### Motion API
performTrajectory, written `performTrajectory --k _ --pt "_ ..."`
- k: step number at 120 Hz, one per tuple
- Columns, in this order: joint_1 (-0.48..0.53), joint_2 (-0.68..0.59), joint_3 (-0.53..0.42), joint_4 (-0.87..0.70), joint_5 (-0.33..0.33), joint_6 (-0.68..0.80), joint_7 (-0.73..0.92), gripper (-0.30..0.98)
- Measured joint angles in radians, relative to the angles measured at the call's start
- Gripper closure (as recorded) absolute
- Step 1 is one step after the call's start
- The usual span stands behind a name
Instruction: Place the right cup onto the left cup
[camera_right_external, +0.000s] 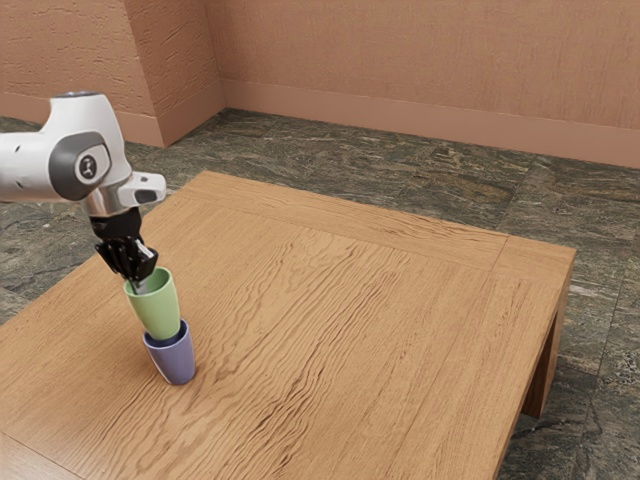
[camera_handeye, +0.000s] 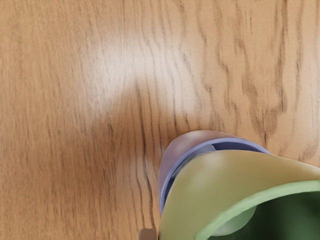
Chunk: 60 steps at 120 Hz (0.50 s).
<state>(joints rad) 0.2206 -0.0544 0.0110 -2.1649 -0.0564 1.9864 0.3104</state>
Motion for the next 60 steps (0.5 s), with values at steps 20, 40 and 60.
performTrajectory --k 20,40,60 --pt "-0.004 0.017 0.0 -0.001 -0.002 0.008 0.008 0.79" --pt "-0.006 0.02 0.0 -0.005 -0.009 0.01 0.014 0.45" --pt "-0.008 0.01 0.0 -0.003 -0.009 0.01 0.019 0.2"
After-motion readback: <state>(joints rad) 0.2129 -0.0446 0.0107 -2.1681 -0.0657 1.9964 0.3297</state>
